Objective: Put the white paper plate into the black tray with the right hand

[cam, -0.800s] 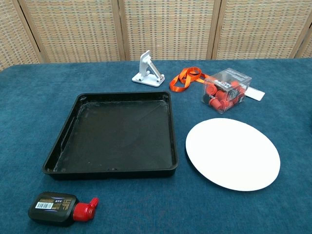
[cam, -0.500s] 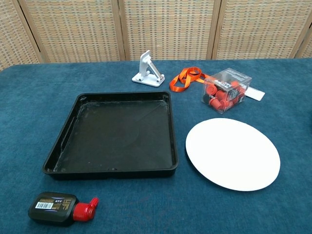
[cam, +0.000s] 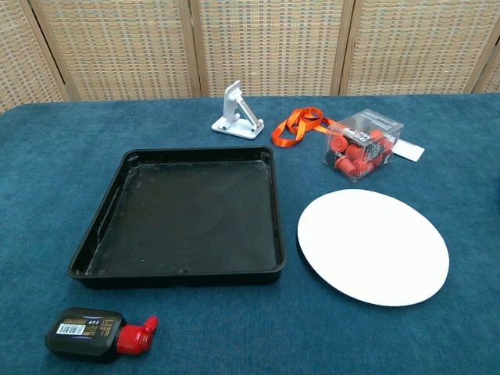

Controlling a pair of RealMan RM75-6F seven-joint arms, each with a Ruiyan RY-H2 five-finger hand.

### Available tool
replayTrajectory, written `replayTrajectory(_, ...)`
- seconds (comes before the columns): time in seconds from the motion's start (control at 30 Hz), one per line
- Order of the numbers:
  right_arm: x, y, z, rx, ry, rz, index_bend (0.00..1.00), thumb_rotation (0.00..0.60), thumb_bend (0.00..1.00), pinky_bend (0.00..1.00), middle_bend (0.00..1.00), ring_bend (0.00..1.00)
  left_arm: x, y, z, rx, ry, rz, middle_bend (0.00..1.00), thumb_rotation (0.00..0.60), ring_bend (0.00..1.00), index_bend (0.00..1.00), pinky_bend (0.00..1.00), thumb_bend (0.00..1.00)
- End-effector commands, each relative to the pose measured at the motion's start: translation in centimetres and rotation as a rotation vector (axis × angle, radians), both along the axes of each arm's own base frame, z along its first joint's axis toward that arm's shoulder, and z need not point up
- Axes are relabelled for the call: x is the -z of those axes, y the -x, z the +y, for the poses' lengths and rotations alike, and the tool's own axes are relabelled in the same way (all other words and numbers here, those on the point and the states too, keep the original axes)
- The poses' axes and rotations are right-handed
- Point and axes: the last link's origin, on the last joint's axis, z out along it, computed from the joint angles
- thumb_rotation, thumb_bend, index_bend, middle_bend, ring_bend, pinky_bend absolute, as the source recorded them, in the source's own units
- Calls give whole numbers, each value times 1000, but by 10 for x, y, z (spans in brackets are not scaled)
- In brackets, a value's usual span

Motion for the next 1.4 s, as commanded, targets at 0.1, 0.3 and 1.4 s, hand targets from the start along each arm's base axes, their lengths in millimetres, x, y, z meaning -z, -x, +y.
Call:
replayTrajectory(0.1,18,-2,-1,-6,-60,-16,0,600,123,0,0,0,0,0,0,1,-1,-2,0,600,0,0,0,49)
replayTrajectory(0.3,54,-8,-5,-14,-151,-33,0,600,135,0,0,0,1,-1,0,3,4,0,0,600,0,0,0,49)
replayTrajectory(1.4,145,-36,-15,-85,-224,-185,116,600,451,0,0,0,1,3,3,-13,8,-7,0,600,0,0,0,49)
